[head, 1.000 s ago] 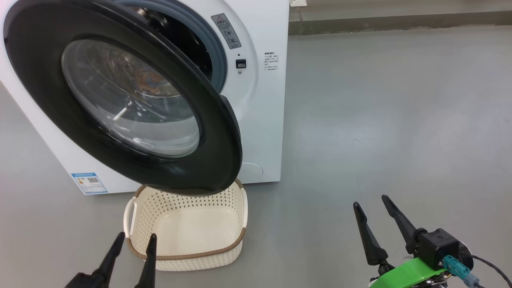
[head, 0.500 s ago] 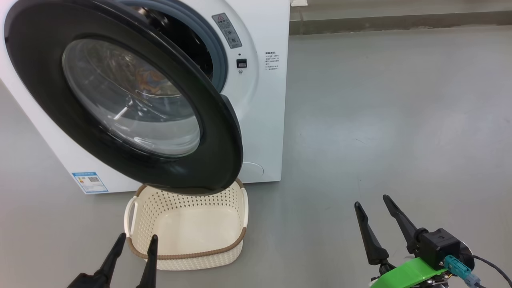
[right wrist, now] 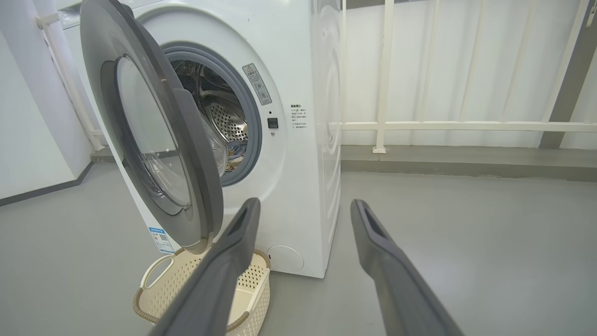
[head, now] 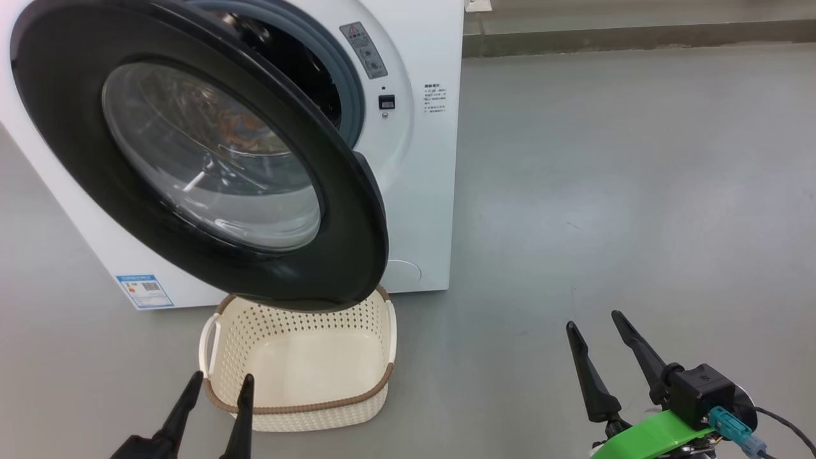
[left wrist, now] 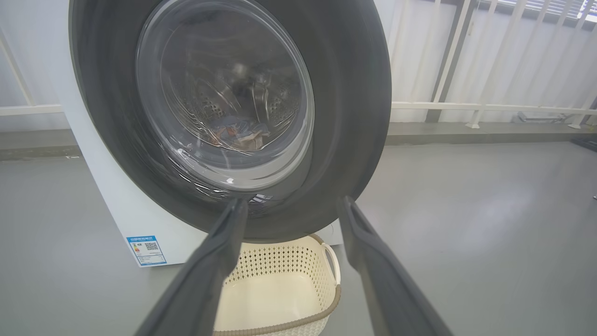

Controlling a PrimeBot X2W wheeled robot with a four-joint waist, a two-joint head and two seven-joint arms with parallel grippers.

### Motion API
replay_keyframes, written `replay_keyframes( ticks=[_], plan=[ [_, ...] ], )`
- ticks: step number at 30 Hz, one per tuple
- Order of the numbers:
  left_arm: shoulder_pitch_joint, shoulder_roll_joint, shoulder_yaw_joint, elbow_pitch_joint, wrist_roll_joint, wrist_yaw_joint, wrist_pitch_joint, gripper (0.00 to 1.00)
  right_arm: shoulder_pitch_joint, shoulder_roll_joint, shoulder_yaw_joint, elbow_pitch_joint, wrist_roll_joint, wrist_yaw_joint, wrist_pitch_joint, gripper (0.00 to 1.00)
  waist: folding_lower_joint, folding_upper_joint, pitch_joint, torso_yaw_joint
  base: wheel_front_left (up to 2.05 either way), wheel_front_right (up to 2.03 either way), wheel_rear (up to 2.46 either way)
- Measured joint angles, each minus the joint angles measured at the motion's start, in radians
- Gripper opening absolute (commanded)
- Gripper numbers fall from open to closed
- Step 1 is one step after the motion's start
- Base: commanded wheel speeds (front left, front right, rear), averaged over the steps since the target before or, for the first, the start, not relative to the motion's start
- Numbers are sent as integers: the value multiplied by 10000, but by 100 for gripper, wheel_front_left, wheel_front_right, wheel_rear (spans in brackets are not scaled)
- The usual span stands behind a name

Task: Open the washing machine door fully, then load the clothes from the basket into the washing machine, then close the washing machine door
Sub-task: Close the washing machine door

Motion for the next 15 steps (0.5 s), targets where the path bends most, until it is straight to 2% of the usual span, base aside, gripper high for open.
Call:
replay_keyframes(
  ticks=[15],
  plan=[
    [0, -13, -6, 4, 40, 0, 0, 100, -1, 2, 4, 31, 0, 0, 0, 100, -1, 0, -37, -22, 0, 0, 0]
  ],
)
